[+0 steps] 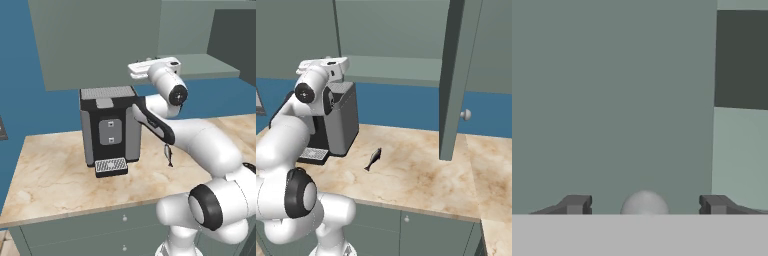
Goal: Retrieve the tupperware from the cabinet, then place the raw meat into the tupperware to avoid contamination.
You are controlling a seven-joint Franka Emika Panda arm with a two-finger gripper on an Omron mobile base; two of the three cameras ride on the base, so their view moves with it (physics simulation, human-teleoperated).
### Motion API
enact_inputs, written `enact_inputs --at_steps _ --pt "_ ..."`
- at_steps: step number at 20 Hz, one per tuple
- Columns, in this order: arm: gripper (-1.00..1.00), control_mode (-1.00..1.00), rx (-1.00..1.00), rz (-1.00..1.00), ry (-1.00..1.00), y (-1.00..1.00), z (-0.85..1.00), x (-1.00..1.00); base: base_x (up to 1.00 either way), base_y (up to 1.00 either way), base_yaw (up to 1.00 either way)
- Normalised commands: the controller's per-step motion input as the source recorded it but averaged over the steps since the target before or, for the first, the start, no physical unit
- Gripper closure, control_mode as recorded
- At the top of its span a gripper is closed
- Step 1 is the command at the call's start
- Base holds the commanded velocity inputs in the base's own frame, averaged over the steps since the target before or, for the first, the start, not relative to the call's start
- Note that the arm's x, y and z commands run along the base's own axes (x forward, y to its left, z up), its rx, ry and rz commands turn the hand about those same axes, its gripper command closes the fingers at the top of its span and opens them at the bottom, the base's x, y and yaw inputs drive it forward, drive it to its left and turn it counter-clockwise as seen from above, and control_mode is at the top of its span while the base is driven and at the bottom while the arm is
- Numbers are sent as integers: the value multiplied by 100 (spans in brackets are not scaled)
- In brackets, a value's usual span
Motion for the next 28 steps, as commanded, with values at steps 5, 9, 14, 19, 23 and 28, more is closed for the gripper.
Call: enact_inputs --at_steps 5,9,14,19,23,28 --pt "100 -100 0 0 0 3 0 6 0 0 0" --pt "100 -100 0 0 0 1 0 5 0 0 0" --pt "100 -100 0 0 0 4 -1 6 0 0 0" --pt "100 -100 0 0 0 17 -4 3 0 0 0" --pt "100 -100 0 -2 0 28 -8 0 0 0 0" --pt "100 -100 0 -2 0 26 -7 4 0 0 0"
